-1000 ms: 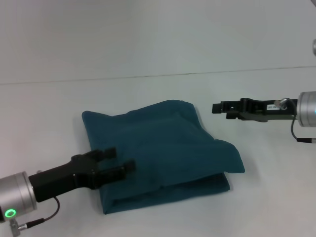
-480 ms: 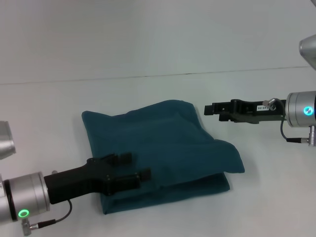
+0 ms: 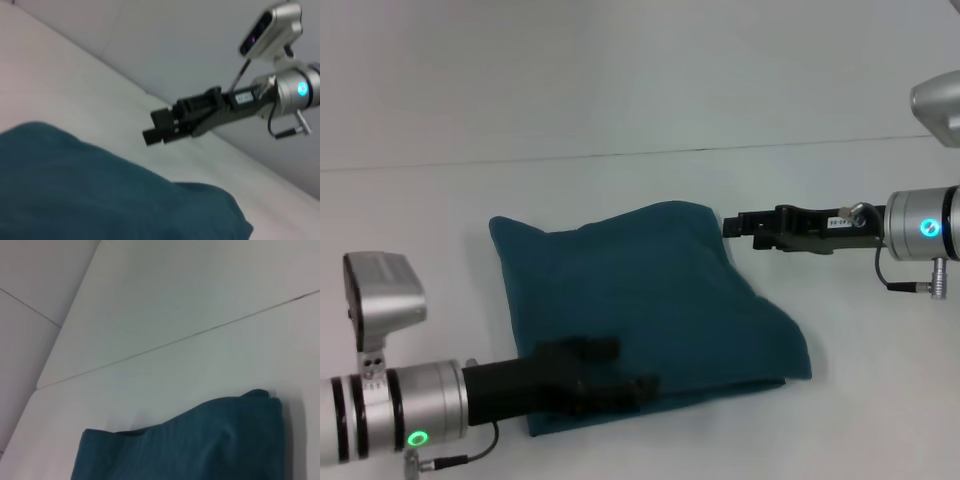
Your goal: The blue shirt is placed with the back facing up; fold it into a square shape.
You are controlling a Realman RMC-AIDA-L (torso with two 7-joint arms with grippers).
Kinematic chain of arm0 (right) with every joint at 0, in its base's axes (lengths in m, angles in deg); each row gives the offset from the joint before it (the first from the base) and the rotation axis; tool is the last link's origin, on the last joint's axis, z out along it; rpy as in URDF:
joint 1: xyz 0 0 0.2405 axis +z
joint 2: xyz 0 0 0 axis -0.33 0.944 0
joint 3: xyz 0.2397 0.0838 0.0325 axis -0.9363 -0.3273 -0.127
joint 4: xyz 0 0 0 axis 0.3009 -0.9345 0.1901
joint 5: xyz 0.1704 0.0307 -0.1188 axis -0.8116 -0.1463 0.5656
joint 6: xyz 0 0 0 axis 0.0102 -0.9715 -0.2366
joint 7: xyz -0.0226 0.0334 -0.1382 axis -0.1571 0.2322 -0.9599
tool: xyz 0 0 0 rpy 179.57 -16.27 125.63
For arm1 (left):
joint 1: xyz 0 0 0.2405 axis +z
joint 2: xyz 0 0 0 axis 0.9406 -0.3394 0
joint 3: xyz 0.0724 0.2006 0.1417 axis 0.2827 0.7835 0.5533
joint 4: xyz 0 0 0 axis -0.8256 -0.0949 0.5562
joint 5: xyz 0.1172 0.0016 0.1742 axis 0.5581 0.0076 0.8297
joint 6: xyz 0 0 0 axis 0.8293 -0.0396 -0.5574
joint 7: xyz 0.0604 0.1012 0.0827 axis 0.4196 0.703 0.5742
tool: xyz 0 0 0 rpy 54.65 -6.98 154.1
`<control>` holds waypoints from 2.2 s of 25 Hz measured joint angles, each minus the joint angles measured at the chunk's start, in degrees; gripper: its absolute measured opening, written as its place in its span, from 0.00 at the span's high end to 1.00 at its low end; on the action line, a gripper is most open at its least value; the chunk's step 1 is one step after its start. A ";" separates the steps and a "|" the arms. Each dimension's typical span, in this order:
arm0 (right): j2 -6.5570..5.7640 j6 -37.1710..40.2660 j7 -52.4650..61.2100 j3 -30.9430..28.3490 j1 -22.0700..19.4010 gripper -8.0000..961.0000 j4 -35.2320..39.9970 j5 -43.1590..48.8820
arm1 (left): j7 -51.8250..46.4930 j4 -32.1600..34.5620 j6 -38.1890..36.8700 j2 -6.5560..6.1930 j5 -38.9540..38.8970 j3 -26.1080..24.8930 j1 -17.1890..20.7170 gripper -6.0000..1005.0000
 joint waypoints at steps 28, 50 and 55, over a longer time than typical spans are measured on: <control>-0.52 0.50 -1.19 0.05 0.09 0.27 0.59 -0.53 | -1.24 -1.93 1.96 0.38 -1.26 -1.32 -2.87 0.07; -0.83 1.22 -2.19 -0.25 -0.20 0.27 0.98 -0.52 | -9.26 8.80 -10.75 -0.35 -0.96 -3.71 5.60 0.07; -1.15 2.01 -2.20 -0.36 -0.39 0.27 1.31 -0.52 | -12.66 11.65 -10.82 -0.56 0.86 -5.32 7.91 0.07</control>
